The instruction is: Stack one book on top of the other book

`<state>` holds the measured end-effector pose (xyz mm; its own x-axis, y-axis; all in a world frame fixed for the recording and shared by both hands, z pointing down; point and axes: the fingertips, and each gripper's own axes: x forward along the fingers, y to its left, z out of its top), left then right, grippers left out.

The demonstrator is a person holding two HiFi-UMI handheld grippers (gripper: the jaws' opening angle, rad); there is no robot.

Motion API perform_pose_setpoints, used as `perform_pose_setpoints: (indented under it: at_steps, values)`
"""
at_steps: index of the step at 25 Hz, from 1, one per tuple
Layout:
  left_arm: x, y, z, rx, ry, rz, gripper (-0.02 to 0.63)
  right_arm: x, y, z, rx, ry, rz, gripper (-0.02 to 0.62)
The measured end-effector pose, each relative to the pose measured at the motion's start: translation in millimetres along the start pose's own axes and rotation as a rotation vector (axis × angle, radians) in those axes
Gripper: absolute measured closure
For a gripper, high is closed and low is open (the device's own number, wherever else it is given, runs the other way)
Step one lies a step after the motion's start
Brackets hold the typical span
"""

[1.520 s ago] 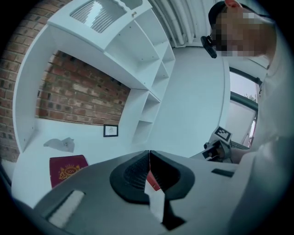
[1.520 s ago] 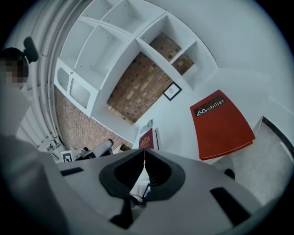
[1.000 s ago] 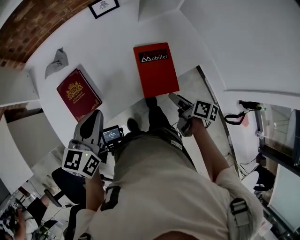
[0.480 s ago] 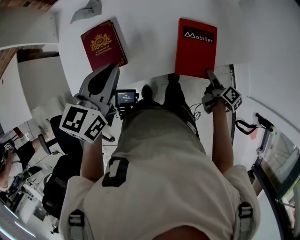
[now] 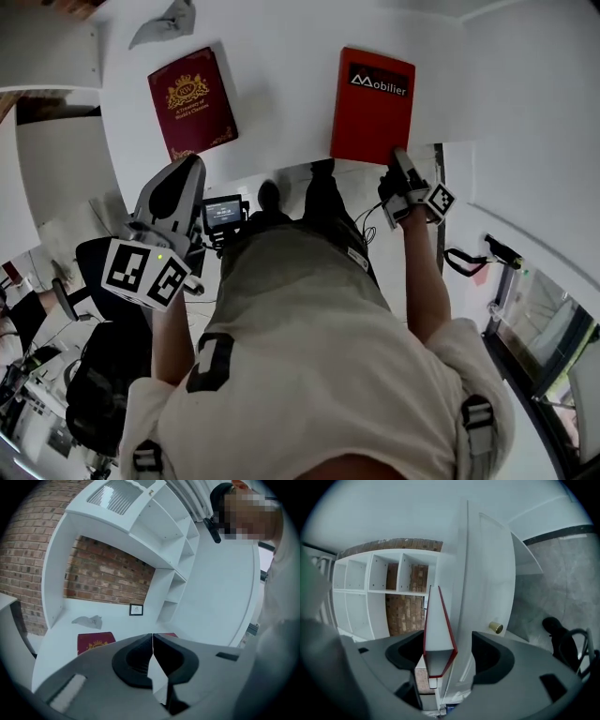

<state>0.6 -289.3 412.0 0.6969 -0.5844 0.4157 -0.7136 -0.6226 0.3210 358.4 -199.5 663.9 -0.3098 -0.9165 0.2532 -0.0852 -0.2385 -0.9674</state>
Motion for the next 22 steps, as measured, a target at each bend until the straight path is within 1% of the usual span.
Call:
perform_pose_setpoints:
  at_steps: [2, 4, 7, 9, 14, 18, 22]
  values:
    - [0.4, -0.6, 0.4, -0.001, -0.003, -0.003, 0.600, -0.7, 2.3, 1.8, 0.002, -0.002, 0.021, 0.302]
    - [-0.5, 0.4, 1.8, 0.002, -0.010, -0.005, 0.600, -1.8, 1.5, 3.5, 0.000, -0.001, 0.022, 0.306]
    - [-4.4, 3.6, 2.7, 0.002, -0.020, -0.002, 0.600, -1.5, 6.1, 4.1, -0.020, 0.006, 0.032, 0.356]
    - [-9.3, 5.6, 1.8, -0.001, -0.027, 0.002, 0.600, -2.5, 10.0, 2.9, -0.029, 0.012, 0.040, 0.411]
    - [-22.8, 13.9, 0.5, -0.010, -0.047, 0.018, 0.600, -11.9, 7.0, -2.3, -0.008, 0.009, 0.030, 0.411]
    - [-37.4, 18.8, 0.4, -0.021, -0.087, 0.038, 0.600, -18.2, 6.6, -3.3, -0.004, 0.006, 0.022, 0.413]
    - [-57.8, 18.9, -2.0, -0.024, -0.124, 0.039, 0.600, -26.6, 7.4, -10.1, 0.005, -0.009, 0.004, 0.414]
